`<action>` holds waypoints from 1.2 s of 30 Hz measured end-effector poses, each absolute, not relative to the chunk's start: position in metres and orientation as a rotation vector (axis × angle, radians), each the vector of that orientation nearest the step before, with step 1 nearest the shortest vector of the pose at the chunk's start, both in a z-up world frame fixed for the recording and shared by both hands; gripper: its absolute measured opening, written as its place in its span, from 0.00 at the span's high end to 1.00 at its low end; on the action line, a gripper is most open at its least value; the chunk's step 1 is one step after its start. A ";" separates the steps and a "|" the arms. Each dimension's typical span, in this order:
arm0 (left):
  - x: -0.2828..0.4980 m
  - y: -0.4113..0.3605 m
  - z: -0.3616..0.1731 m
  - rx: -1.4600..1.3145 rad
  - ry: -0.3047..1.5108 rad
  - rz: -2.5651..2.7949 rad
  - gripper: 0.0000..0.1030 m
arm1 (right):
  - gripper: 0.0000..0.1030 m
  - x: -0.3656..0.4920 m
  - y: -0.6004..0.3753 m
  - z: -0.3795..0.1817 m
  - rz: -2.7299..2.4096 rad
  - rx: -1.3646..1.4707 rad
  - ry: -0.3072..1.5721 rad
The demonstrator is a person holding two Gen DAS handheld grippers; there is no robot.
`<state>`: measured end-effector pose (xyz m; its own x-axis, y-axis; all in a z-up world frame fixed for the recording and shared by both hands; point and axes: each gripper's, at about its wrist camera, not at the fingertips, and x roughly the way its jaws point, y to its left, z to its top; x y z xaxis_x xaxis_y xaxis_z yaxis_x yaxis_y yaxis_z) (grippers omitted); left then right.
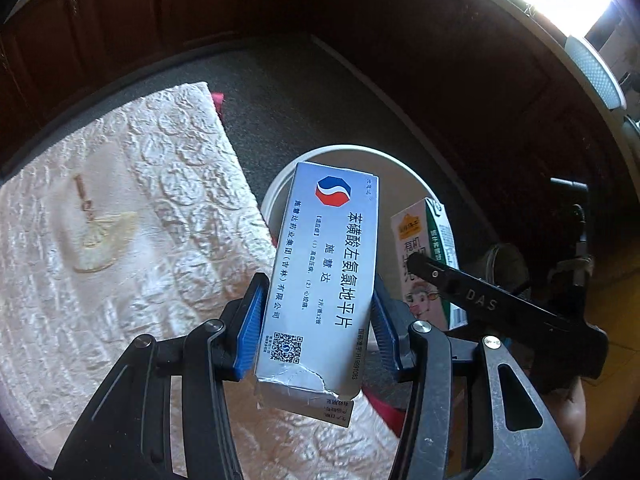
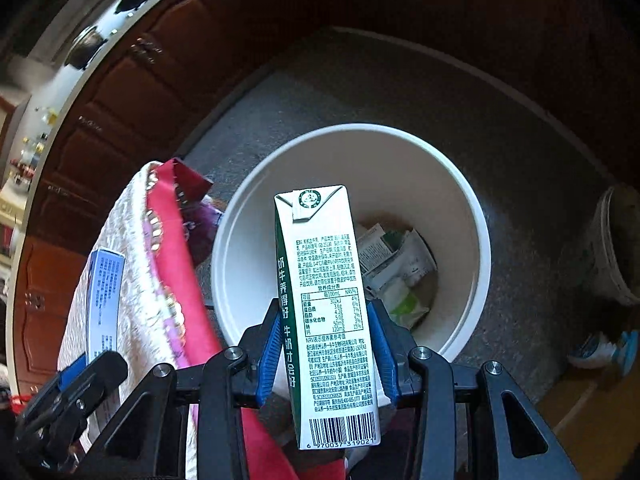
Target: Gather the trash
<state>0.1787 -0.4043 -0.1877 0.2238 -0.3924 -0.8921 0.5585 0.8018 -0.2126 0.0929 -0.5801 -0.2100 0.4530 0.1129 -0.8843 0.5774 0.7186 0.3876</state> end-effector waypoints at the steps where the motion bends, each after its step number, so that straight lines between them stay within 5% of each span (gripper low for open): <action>1: 0.180 -0.405 -0.190 0.160 1.178 -0.663 0.52 | 0.55 0.091 -0.581 -0.211 -0.327 0.752 1.080; 4: 0.180 -0.403 -0.192 0.139 1.171 -0.670 0.34 | 0.49 0.082 -0.584 -0.212 -0.351 0.753 1.068; 36: 0.105 -0.284 -0.088 0.165 0.766 -0.493 0.34 | 0.40 0.021 -0.468 -0.088 -0.340 0.455 0.787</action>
